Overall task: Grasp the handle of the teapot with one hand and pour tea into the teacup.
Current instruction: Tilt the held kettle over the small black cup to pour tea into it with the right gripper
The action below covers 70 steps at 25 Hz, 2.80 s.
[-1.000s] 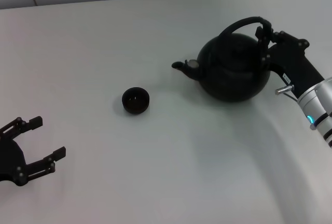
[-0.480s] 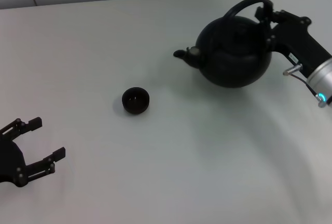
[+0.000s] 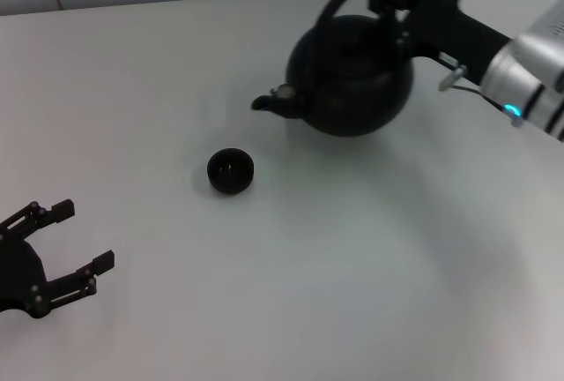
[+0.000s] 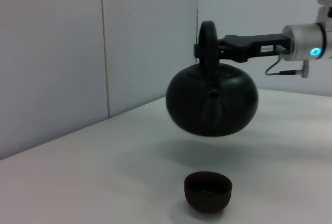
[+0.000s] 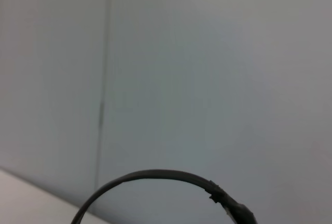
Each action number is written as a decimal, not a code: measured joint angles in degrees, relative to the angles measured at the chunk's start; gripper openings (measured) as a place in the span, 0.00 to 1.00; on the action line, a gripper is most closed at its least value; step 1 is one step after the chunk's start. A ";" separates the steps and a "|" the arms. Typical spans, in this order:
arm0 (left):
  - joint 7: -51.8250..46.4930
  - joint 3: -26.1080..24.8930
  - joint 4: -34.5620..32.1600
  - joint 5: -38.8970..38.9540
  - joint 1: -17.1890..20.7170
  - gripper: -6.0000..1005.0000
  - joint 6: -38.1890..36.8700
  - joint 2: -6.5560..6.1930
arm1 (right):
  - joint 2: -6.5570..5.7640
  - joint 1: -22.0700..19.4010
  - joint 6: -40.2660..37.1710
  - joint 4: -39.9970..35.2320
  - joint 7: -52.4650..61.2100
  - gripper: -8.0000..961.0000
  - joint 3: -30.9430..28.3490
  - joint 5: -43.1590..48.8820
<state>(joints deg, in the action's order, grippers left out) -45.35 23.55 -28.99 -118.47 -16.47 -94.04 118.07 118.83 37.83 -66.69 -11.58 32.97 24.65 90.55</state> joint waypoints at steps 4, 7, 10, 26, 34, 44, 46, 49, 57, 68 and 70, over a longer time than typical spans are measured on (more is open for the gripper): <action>-0.28 0.00 0.07 0.00 -0.29 0.86 -0.12 0.05 | -0.01 2.37 1.97 -0.53 0.06 0.09 3.17 0.00; -0.45 0.00 0.08 0.00 -0.45 0.86 -0.18 0.05 | -0.01 3.79 3.18 -1.08 -0.09 0.09 5.51 -0.01; -0.51 0.00 0.08 0.00 -0.65 0.86 -0.18 0.06 | -0.01 4.05 3.32 -1.72 -0.27 0.09 6.51 -0.02; -0.68 0.00 0.08 0.77 -1.11 0.86 0.05 0.21 | -0.01 3.77 2.88 -7.88 -5.73 0.09 13.95 -0.16; -1.23 0.00 0.08 1.22 -1.28 0.86 0.22 0.23 | 0.24 4.03 2.62 -8.20 -11.27 0.09 15.02 -0.29; -1.24 0.01 0.07 1.32 -1.42 0.86 0.27 0.23 | 0.38 4.95 2.43 -8.26 -15.29 0.09 15.29 -0.30; -1.24 0.01 0.07 1.32 -1.48 0.86 0.27 0.23 | 0.43 5.01 2.30 -8.34 -15.41 0.09 16.18 -0.29; -1.24 0.01 0.08 1.32 -1.55 0.86 0.27 0.23 | 0.43 5.03 2.26 -8.88 -15.41 0.09 17.68 -0.41; -1.24 0.00 0.07 1.40 -1.66 0.86 0.27 0.23 | 0.59 5.29 2.35 -9.82 -15.46 0.10 18.67 -0.53; -1.24 -0.08 0.07 1.41 -1.66 0.86 0.27 0.23 | 0.61 5.42 2.99 -11.11 -15.48 0.10 21.00 -0.51; -1.24 -0.08 0.07 1.41 -1.67 0.86 0.27 0.23 | 0.61 5.42 3.04 -11.15 -15.48 0.10 21.00 -0.48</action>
<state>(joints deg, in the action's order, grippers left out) -46.58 23.47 -28.92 -117.06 -18.14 -93.78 118.30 119.44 43.25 -63.65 -22.73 17.49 45.65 90.07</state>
